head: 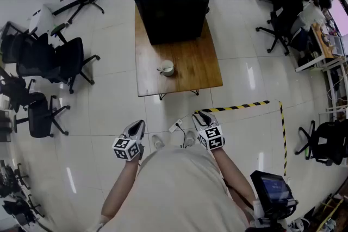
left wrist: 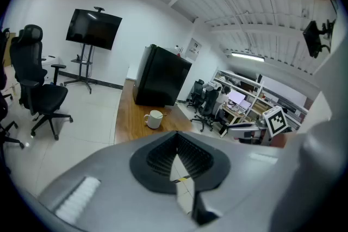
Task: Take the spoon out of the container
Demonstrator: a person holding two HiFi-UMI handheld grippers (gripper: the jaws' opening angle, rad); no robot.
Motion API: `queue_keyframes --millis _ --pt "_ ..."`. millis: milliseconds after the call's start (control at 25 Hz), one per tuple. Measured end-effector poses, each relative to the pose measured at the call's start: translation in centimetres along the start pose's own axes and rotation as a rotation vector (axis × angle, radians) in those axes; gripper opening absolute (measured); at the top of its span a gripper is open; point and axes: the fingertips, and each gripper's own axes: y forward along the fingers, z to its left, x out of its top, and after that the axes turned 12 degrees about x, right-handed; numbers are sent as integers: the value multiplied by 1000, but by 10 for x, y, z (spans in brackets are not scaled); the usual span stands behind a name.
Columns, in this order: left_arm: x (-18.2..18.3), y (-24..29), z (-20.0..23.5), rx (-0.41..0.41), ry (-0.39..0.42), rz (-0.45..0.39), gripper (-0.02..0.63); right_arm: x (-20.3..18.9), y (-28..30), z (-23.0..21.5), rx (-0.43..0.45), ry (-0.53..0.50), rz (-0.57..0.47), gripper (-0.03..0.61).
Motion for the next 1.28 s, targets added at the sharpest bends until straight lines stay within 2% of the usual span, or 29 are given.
queue_keyframes --millis 320,560,800,1040,1280 --pt "-8 17 -44 26 -11 -13 -17 -10 -33 -45 11 62 -41 117" --pt "-26 28 -75 44 -50 -17 -15 -29 -38 -64 54 56 -1 117" --pt "-28 33 -68 64 -71 -4 -15 -35 -26 -68 79 78 29 114" --pt "-2 65 -40 36 -57 6 -16 -6 12 -81 59 88 35 114" --pt "43 114 -15 -82 13 29 -17 52 61 -92 21 78 36 115"
